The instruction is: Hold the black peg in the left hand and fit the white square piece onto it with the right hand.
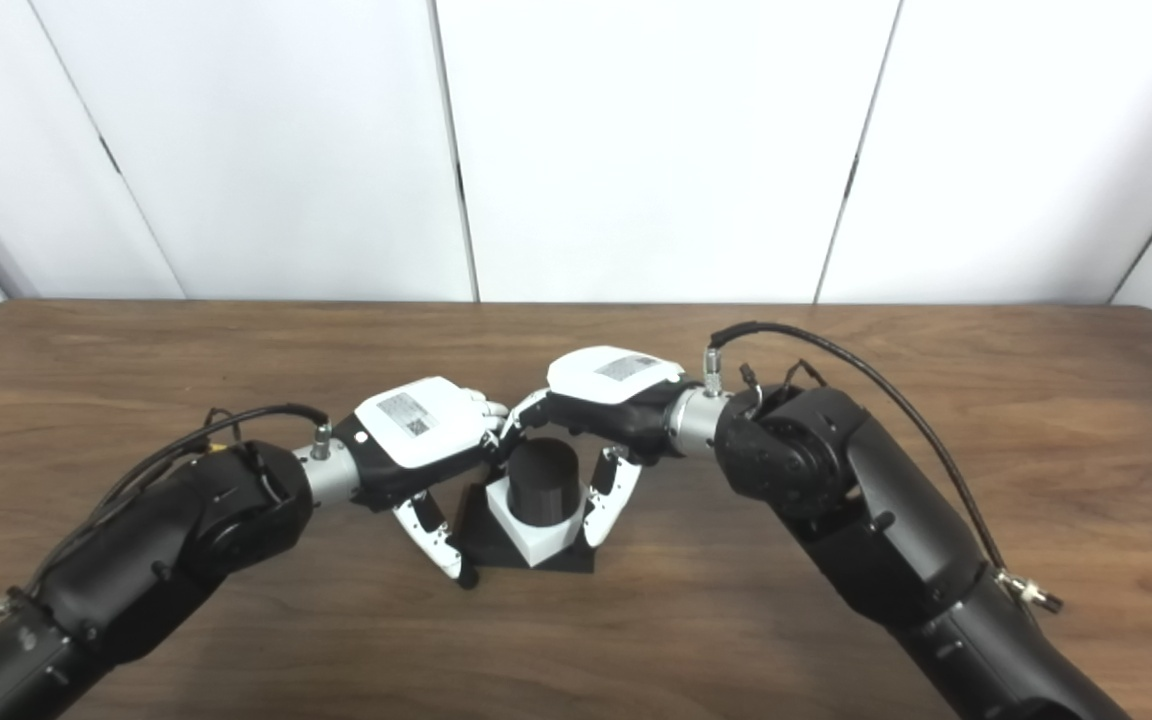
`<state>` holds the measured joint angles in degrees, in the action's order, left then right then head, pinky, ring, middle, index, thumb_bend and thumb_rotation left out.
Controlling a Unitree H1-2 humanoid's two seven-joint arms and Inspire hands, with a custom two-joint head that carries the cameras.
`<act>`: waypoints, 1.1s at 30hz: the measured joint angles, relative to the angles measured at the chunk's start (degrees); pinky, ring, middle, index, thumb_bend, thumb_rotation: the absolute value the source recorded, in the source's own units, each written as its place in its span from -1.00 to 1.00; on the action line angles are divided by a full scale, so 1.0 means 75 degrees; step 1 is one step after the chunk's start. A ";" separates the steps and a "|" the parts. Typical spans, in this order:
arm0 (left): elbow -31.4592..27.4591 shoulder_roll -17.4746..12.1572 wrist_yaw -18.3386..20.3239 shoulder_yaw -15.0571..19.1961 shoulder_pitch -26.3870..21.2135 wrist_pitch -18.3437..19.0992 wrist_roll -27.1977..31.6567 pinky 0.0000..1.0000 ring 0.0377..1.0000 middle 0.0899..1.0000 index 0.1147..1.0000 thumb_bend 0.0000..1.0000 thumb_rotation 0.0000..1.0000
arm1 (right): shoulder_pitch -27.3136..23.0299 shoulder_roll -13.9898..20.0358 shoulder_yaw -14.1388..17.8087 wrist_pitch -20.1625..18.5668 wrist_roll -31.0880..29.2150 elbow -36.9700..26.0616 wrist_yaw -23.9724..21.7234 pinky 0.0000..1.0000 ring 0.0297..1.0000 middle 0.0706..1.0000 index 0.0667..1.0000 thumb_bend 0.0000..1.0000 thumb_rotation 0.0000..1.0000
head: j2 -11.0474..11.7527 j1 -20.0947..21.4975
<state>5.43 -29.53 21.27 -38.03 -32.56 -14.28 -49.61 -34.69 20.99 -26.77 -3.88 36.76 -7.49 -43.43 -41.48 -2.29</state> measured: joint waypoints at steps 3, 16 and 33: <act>0.0008 0.0000 -0.0021 0.0021 0.0019 -0.0001 0.0034 0.76 0.76 0.68 -0.17 0.05 -0.86 | 0.0001 0.0001 0.0017 0.0001 0.0000 0.0002 0.0001 0.38 0.66 0.69 0.46 0.68 -0.60 | 0.0000 -0.0012; 0.0035 0.0000 -0.0023 0.0031 0.0020 -0.0006 0.0109 0.76 0.76 0.68 -0.17 0.05 -0.86 | 0.0060 0.0006 0.0332 -0.0013 0.0008 0.0010 0.0118 0.38 0.66 0.68 0.51 0.66 -0.63 | 0.0012 0.0058; 0.0032 -0.0002 -0.0023 0.0040 0.0022 -0.0011 0.0108 0.74 0.75 0.67 -0.17 0.05 -0.86 | 0.0097 0.0659 0.1604 -0.0576 -0.0230 -0.0008 0.0369 0.40 0.65 0.69 0.57 0.64 -0.78 | -0.0012 0.0070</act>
<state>5.67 -29.54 21.10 -37.73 -32.39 -14.36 -48.80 -33.97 25.93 -14.74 -8.20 35.03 -7.55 -40.66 -41.57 -1.76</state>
